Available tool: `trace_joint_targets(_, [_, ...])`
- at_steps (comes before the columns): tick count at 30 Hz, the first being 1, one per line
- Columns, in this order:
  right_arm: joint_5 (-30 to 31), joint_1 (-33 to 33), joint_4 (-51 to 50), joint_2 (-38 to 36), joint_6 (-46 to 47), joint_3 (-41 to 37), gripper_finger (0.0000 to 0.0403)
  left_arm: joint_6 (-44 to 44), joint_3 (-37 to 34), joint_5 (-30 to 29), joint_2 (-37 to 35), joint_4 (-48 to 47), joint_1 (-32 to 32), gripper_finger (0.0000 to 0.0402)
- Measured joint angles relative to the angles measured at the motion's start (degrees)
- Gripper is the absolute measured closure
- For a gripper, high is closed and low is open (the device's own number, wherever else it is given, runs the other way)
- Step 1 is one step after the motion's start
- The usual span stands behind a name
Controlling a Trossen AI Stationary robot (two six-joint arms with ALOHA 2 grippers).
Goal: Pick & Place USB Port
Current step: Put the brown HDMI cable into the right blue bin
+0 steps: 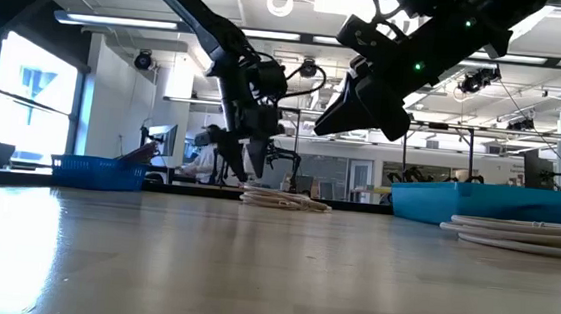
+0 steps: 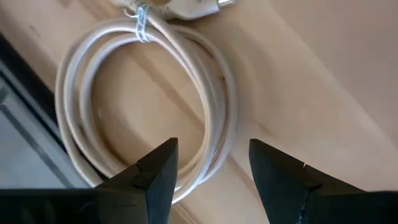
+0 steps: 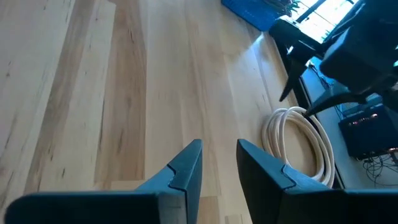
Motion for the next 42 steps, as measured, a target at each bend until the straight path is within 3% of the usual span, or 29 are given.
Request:
trace_joint_targets(12, [-0.07, -1.49, 0.01, 0.0, 0.0, 0.0, 0.0311, 3.63, 0.34, -0.14, 5.04, 4.78, 0.01, 0.0219])
trace_joint_targets(16, [0.09, -1.49, 0.1, -0.01, 0.0, 0.0, 0.0311, 2.28, 0.67, -1.6, 6.91, 4.58, 0.01, 0.0261])
trace_joint_targets(22, [0.07, -1.42, 0.07, -0.02, 0.06, 0.0, 0.0311, 1.24, 1.27, -3.16, 7.75, 4.37, -0.13, 0.0384])
trace_joint_targets(27, [0.99, -1.38, 0.04, -0.01, 0.35, 0.0, 0.0311, -4.77, 4.0, -7.55, 8.15, 0.93, -1.33, 0.0389])
trace_joint_targets(30, [5.18, -0.69, -0.01, -0.02, 0.07, 0.0, 0.0311, -6.96, 6.14, -10.71, 8.34, -3.52, -2.68, 0.0393])
trace_joint_targets(37, [22.02, 2.82, -0.73, -0.02, -4.17, 0.0, 0.0311, -10.16, 9.44, -15.37, 7.57, -10.02, -5.65, 0.0394])
trace_joint_targets(42, [26.26, 4.37, -3.78, -0.02, -5.52, 0.0, 0.0311, -10.67, 9.26, -13.86, 4.72, -11.73, -7.2, 0.0394])
